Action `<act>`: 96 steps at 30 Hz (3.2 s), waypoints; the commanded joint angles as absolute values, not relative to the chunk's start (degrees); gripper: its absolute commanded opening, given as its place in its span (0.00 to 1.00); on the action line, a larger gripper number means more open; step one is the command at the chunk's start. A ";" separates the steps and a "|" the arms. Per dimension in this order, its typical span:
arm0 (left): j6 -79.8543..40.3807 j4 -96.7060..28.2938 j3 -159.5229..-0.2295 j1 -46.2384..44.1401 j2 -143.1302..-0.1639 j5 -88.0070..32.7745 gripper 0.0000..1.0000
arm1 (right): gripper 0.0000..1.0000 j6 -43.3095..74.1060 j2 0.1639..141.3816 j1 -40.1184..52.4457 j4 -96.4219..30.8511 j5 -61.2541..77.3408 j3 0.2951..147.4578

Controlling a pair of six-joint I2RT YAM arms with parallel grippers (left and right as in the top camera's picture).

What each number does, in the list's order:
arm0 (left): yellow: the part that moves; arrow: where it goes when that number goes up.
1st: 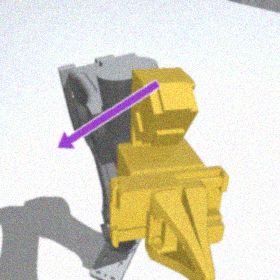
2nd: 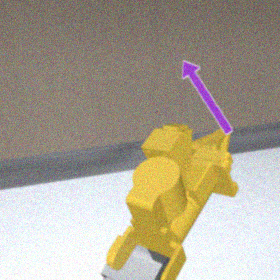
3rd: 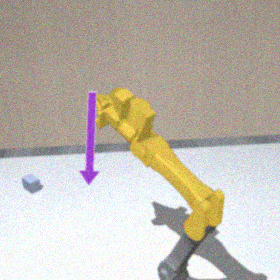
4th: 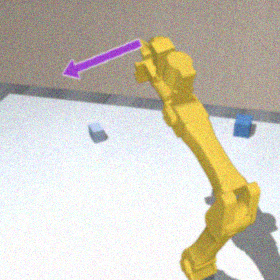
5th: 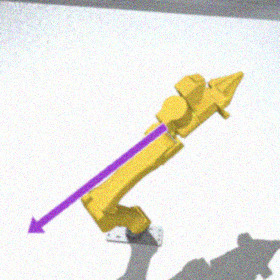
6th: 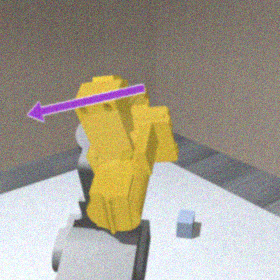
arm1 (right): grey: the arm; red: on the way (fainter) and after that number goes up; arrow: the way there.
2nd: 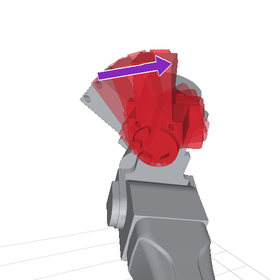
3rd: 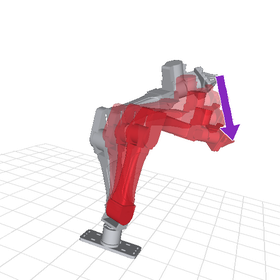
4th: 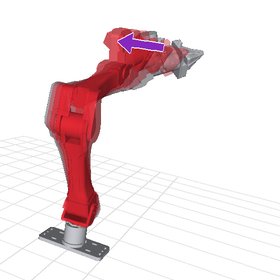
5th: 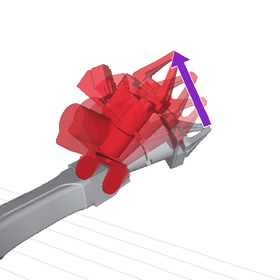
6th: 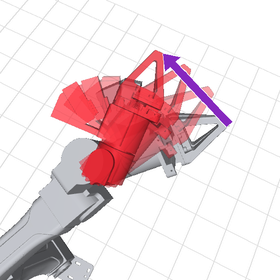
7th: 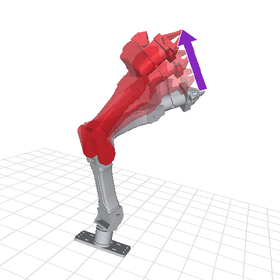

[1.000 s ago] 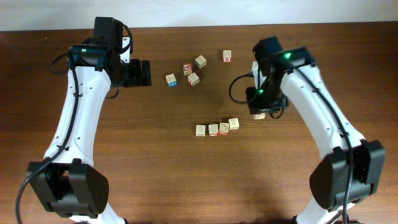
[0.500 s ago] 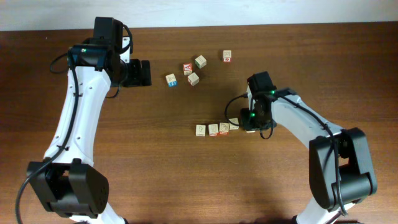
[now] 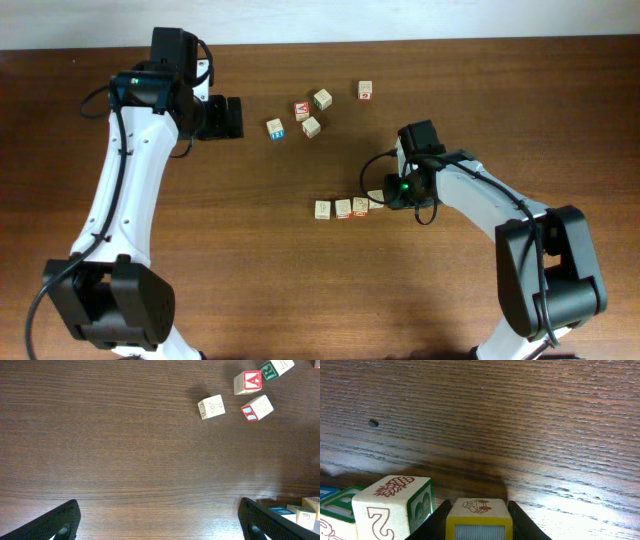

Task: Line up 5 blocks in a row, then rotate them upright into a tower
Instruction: 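Place the yellow-bordered block at the row's right end and release, then raise the right gripper away from the row toward the upper right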

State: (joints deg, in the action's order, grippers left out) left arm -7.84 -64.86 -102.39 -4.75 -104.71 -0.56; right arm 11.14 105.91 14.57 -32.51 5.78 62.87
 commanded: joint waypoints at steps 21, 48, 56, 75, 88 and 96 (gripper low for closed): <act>-8.56 -64.82 -103.59 -4.71 -104.90 -0.14 0.99 | 0.42 11.44 105.78 14.52 -36.64 8.25 65.98; -8.56 -64.82 -103.61 -4.71 -104.90 -0.16 0.99 | 0.04 15.99 113.62 19.86 -40.12 8.21 78.65; -8.56 -64.82 -103.61 -4.71 -104.90 -0.16 0.99 | 0.04 15.97 113.62 19.92 -43.92 8.47 78.65; -8.56 -64.82 -103.59 -4.71 -104.90 -0.16 0.99 | 0.04 15.99 111.72 16.14 -61.21 8.21 93.47; -8.56 -64.82 -103.59 -4.71 -104.90 -0.16 0.99 | 0.04 13.56 110.96 6.50 -58.04 9.58 79.66; -8.56 -64.82 -103.61 -4.71 -104.90 -0.16 0.99 | 0.04 9.98 110.96 9.10 -51.09 13.76 73.58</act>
